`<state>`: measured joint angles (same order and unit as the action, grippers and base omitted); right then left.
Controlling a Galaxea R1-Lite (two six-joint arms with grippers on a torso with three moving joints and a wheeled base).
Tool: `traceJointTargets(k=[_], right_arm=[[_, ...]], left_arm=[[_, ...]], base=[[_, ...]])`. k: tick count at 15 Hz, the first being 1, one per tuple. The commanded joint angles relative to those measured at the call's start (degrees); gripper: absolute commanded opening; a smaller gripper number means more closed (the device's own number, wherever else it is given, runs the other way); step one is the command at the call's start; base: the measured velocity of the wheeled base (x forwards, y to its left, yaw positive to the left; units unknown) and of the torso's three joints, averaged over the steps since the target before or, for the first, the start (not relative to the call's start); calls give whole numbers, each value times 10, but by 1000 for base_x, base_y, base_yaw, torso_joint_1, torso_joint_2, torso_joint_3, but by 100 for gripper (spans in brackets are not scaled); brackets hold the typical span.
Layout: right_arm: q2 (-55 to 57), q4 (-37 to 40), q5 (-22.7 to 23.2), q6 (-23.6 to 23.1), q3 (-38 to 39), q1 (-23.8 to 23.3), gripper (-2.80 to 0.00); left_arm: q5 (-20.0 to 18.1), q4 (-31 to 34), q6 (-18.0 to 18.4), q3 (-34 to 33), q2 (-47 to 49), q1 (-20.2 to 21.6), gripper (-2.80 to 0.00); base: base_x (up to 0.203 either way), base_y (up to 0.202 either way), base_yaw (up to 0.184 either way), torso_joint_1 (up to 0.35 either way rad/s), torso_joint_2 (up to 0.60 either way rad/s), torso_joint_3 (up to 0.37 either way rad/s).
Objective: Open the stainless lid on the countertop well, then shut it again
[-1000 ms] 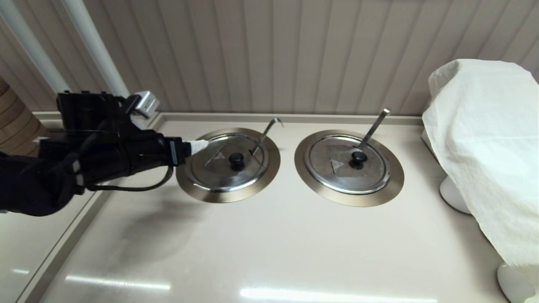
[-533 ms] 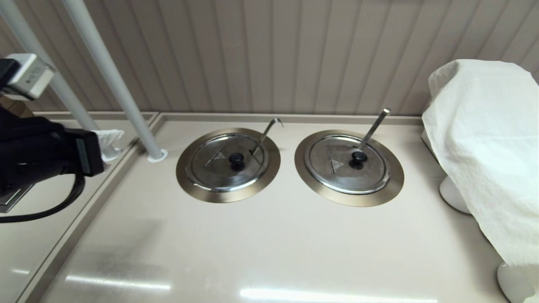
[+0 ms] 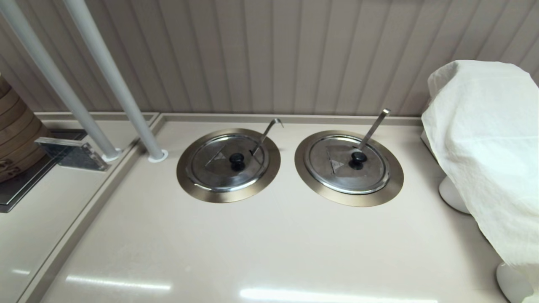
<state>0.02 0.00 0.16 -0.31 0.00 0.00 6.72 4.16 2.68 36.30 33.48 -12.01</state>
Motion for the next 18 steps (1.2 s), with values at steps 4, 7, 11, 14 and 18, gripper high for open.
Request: traceJointTargets(k=[4, 7, 11, 14, 18], right_arm=[[0, 0, 0, 0, 0, 0, 0], [0, 0, 0, 0, 0, 0, 0], [0, 0, 0, 0, 0, 0, 0], [0, 0, 0, 0, 0, 0, 0], [0, 0, 0, 0, 0, 0, 0]], left_arm=[[32, 40, 9, -56, -161, 41, -280], [87, 39, 11, -70, -170, 50, -280], [108, 39, 3, -69, -170, 51, -280], [122, 43, 0, -55, -170, 57, -280], [101, 42, 13, -59, -189, 106, -280]], base=[[0, 0, 0, 0, 0, 0], [0, 0, 0, 0, 0, 0], [0, 0, 0, 0, 0, 0], [0, 0, 0, 0, 0, 0], [0, 0, 0, 0, 0, 0]])
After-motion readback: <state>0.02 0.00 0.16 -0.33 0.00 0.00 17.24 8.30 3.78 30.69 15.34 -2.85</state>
